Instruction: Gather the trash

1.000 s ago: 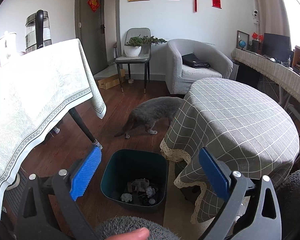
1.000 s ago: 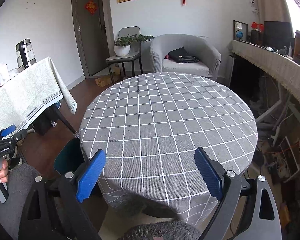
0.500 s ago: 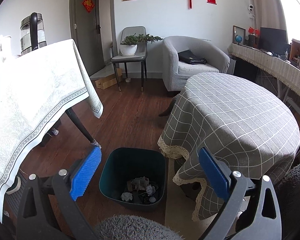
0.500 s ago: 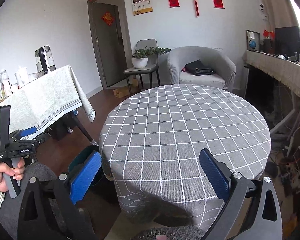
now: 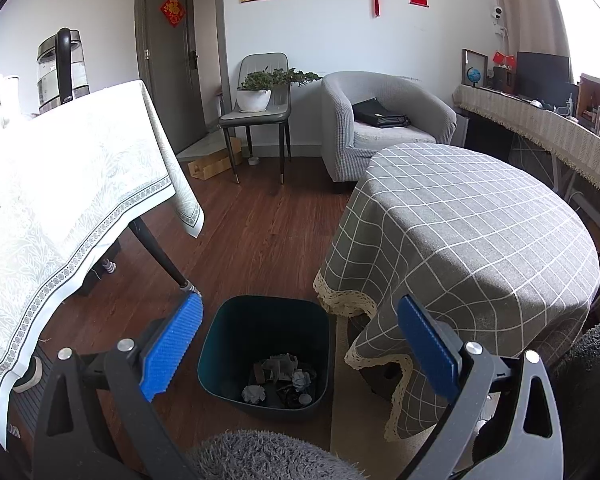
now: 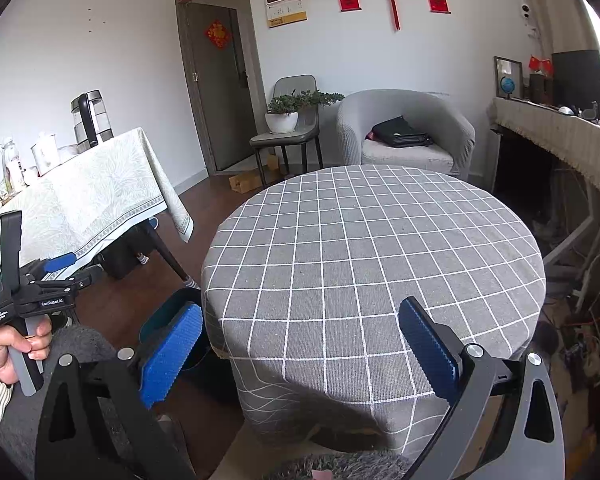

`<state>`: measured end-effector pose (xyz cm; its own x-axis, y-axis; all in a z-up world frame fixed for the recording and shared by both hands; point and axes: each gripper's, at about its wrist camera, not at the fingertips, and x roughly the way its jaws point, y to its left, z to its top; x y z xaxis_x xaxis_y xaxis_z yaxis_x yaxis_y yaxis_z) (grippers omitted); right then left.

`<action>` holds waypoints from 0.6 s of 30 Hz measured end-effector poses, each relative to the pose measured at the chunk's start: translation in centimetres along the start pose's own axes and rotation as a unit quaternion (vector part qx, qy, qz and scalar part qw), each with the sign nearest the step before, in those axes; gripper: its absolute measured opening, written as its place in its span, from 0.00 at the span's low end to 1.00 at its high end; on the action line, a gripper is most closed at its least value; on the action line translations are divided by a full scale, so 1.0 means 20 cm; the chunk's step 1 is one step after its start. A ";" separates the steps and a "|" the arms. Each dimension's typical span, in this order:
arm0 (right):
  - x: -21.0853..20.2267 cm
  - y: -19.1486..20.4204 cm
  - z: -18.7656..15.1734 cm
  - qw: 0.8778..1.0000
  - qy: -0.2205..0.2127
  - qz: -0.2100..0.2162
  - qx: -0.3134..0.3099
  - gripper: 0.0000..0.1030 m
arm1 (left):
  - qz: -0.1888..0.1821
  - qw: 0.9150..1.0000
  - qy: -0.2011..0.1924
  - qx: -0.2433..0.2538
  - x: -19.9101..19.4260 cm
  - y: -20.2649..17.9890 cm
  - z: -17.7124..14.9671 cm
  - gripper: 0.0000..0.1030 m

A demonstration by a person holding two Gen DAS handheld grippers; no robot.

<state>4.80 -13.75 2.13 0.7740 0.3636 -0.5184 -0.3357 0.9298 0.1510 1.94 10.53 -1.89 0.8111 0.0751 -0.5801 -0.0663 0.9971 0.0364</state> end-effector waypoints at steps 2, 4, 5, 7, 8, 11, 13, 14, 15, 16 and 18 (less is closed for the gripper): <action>0.00 0.00 0.00 1.000 0.000 0.000 0.000 0.97 | 0.000 1.000 0.000 0.000 0.00 0.00 0.00 0.97; 0.00 0.00 0.00 1.000 0.001 0.000 0.000 0.97 | 0.000 1.000 -0.001 0.001 0.00 0.00 0.00 0.97; 0.00 0.00 0.00 1.000 0.001 0.000 -0.001 0.97 | 0.000 1.000 0.000 0.001 0.00 0.00 0.00 0.97; 0.00 0.01 0.00 1.000 0.000 -0.001 -0.001 0.97 | 0.000 1.000 -0.001 0.002 0.00 0.00 0.00 0.97; 0.00 0.01 0.00 1.000 0.001 -0.001 -0.002 0.97 | 0.000 1.000 -0.001 0.002 0.00 -0.01 0.00 0.97; 0.00 0.01 0.00 1.000 0.001 -0.003 -0.005 0.97 | -0.001 1.000 0.000 0.004 0.00 -0.01 0.00 0.97; 0.00 0.01 -0.01 1.000 0.001 -0.003 -0.005 0.97 | -0.001 1.000 0.000 0.005 0.00 -0.02 0.00 0.97; 0.00 0.01 0.00 1.000 0.001 -0.003 -0.005 0.97 | -0.001 1.000 0.000 0.006 0.00 -0.02 0.00 0.97; 0.00 0.01 0.00 1.000 0.002 -0.003 -0.004 0.97 | -0.001 1.000 0.000 0.006 0.00 -0.02 0.00 0.97; 0.00 0.00 0.00 1.000 0.002 -0.003 -0.003 0.97 | -0.001 1.000 0.000 0.007 0.00 -0.02 -0.01 0.97; 0.00 0.00 0.00 1.000 0.002 -0.002 -0.001 0.97 | -0.001 1.000 0.000 0.008 0.00 -0.03 0.00 0.97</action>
<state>4.77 -13.77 2.11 0.7735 0.3596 -0.5219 -0.3339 0.9311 0.1467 1.89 10.03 -1.97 0.8116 0.0733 -0.5796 -0.0560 0.9973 0.0479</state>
